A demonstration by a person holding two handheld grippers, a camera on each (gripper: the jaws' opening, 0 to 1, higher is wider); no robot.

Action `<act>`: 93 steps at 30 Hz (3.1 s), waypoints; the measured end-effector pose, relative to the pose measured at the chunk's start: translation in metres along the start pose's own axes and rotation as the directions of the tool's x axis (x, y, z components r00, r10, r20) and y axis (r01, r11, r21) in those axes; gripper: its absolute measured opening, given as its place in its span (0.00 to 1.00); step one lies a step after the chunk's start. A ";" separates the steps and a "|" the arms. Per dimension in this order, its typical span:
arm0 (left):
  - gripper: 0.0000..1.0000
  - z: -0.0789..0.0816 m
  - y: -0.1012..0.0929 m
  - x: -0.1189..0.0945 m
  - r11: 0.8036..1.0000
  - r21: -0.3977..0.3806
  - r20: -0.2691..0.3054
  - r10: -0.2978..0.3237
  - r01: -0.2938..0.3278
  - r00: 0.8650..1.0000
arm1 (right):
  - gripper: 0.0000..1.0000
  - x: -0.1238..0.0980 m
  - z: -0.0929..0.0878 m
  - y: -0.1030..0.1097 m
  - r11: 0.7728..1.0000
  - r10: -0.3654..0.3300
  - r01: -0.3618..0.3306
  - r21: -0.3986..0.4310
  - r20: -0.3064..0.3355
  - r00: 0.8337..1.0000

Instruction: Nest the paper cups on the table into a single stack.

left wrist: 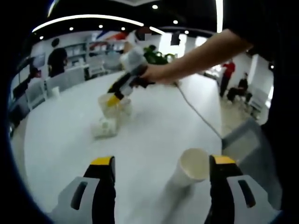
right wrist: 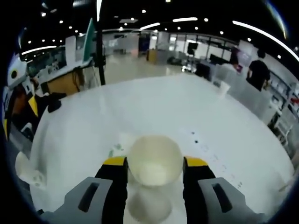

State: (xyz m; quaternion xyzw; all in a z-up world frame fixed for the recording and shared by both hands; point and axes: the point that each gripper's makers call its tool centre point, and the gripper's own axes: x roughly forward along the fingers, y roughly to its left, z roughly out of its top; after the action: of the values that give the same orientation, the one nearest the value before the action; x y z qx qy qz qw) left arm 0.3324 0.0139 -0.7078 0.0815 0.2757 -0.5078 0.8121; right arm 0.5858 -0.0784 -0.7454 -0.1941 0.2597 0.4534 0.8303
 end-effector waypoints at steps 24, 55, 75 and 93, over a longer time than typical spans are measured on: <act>0.83 0.012 -0.004 -0.007 0.999 0.028 0.019 0.014 -0.015 1.000 | 0.42 -0.079 0.062 0.033 0.999 -0.021 0.026 -0.026 0.174 0.984; 0.99 0.021 -0.027 -0.024 0.995 0.103 0.101 -0.009 -0.002 0.995 | 0.41 -0.182 0.092 0.128 0.999 0.036 -0.027 -0.034 0.319 0.947; 0.99 0.012 -0.030 -0.030 0.992 0.125 0.112 -0.036 0.022 0.993 | 0.41 -0.212 0.119 0.193 0.979 0.188 -0.135 -0.154 0.421 0.887; 0.98 0.001 -0.026 -0.030 0.992 0.124 0.090 -0.044 0.033 0.995 | 0.41 -0.201 0.098 0.249 0.943 0.325 -0.262 -0.205 0.409 0.852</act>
State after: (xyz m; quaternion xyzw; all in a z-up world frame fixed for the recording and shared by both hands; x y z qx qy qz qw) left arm 0.3004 0.0249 -0.6872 0.1022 0.2074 -0.5426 0.8075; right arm 0.3068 -0.0263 -0.5676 -0.1036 0.0603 0.6240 0.7721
